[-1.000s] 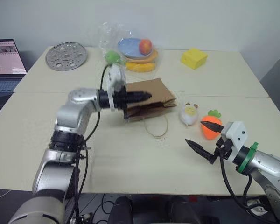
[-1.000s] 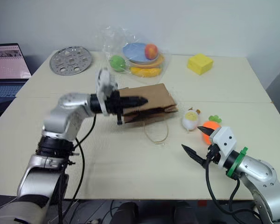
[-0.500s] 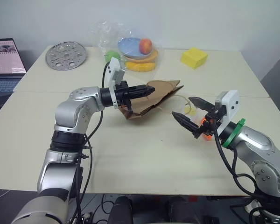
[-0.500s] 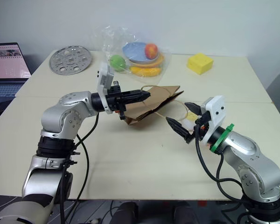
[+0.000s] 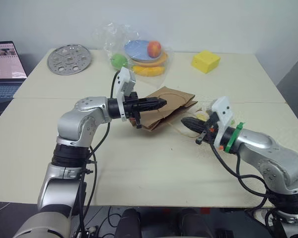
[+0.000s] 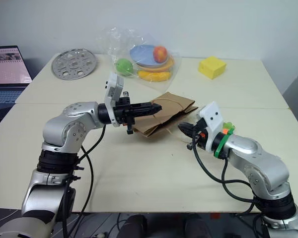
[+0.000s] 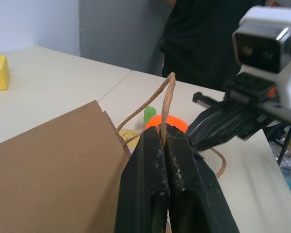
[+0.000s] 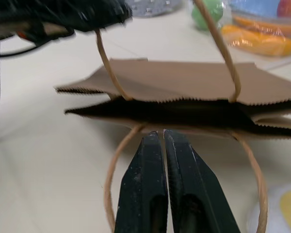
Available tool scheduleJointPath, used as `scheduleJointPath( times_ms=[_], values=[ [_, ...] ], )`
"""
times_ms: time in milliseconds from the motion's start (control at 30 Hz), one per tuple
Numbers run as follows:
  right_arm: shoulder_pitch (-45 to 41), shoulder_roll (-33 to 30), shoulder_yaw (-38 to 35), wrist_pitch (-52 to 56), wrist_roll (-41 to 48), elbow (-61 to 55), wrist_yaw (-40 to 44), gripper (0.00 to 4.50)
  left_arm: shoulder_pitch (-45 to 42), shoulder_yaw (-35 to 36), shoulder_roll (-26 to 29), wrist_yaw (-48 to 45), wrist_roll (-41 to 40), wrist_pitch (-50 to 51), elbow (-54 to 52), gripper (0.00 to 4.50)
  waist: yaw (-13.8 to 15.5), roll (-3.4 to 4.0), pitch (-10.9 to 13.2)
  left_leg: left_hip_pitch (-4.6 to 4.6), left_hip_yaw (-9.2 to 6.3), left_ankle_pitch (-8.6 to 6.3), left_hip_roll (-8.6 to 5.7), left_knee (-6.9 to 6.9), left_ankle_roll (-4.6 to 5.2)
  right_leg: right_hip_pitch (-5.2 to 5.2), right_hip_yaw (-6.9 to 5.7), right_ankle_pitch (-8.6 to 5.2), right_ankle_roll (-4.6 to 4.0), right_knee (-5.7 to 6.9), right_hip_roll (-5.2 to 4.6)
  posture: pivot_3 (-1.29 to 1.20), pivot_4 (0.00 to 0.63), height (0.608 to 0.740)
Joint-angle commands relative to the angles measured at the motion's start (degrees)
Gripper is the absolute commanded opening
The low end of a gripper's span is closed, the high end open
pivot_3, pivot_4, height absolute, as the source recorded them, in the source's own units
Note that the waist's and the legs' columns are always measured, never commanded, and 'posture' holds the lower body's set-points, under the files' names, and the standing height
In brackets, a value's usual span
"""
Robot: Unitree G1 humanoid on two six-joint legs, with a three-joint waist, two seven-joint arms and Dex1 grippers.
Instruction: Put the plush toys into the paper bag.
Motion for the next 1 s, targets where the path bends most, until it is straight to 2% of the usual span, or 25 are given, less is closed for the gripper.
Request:
scheduleJointPath(
  times_ms=[33,267,600,700,800,1000],
  values=[
    [-3.6,4.5,1.8,-4.8,-3.7,4.3,-1.0,0.04,-0.4,0.9,1.1,-1.4,-1.5,0.2,-2.9,0.0,-0.4,0.01,0.0,0.01,0.02,0.0,0.0,-0.01,0.0,-0.02,0.04,0.0,0.0,0.01,0.0,0.0,0.15,0.74],
    [-4.2,6.8,0.8,-6.0,-5.1,6.2,0.5,0.04,1.0,1.5,1.2,-0.2,-3.7,2.4,-5.8,0.0,-0.1,0.02,0.0,-0.02,0.0,0.0,0.0,-0.07,0.0,-0.04,0.0,0.0,0.0,-0.02,0.0,0.0,0.15,0.74],
    [-4.9,11.5,6.5,-13.5,-13.3,15.5,1.6,0.04,-0.7,3.0,0.3,1.2,-6.6,4.6,-5.3,0.0,-0.1,0.02,0.0,-0.02,0.0,0.0,0.0,-0.04,-0.01,-0.04,0.0,0.0,0.0,-0.01,0.0,0.0,0.15,0.74],
    [-4.5,13.8,10.2,-17.0,-17.4,20.1,1.6,0.04,-3.4,4.1,0.0,1.4,-7.7,5.1,-3.4,0.0,-0.2,0.02,0.0,-0.02,0.0,0.0,0.01,-0.07,-0.01,-0.06,-0.01,0.0,0.0,0.0,0.0,0.0,0.15,0.74],
    [-3.0,13.5,13.0,-18.0,-20.6,21.8,3.1,0.04,-6.7,5.4,-0.2,2.4,-7.6,4.6,-0.1,0.0,-0.2,0.02,0.0,-0.03,0.0,0.0,0.0,-0.07,-0.01,-0.08,-0.01,0.0,0.0,-0.01,0.0,0.0,0.15,0.74],
    [-1.2,14.0,13.8,-16.9,-23.3,22.1,2.9,0.04,-14.3,9.7,-2.1,7.1,-8.2,4.5,7.2,0.0,-0.1,0.01,0.0,-0.06,-0.03,0.0,0.0,-0.05,-0.01,-0.08,-0.07,0.0,0.0,-0.03,0.0,0.0,0.15,0.74]
  ],
)
